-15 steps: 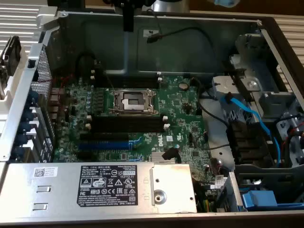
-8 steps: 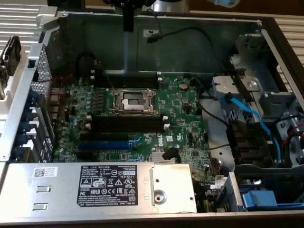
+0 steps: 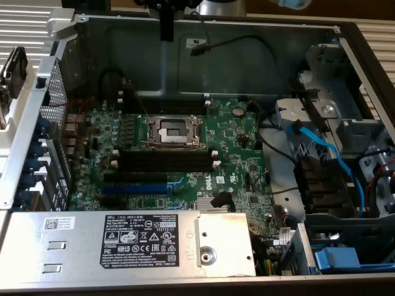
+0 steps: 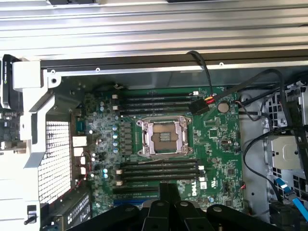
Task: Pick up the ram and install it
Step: 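Reach for the ram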
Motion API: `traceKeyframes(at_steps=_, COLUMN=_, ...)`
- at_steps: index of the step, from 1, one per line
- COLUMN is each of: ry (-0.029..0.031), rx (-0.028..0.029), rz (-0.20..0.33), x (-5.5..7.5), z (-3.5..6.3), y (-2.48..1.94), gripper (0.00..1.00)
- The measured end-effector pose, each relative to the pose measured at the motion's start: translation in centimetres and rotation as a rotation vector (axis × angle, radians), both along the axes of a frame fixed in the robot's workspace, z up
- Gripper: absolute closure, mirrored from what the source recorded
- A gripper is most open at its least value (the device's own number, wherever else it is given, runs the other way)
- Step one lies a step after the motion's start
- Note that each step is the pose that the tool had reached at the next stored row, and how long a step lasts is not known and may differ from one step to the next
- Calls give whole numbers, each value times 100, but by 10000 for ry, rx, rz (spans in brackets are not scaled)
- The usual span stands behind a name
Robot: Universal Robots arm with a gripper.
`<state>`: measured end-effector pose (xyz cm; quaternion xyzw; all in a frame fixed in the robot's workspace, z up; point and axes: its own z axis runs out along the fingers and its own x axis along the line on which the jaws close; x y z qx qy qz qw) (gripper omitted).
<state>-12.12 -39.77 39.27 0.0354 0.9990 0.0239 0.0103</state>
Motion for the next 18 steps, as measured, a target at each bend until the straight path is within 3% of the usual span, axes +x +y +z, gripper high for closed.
traceKeyframes(at_steps=5, ry=1, rx=-40, rz=0, x=-21, z=1, y=146, gripper=90)
traceKeyframes(at_steps=18, ry=-37, rx=-42, rz=-1, x=-480, z=7, y=193, gripper=90)
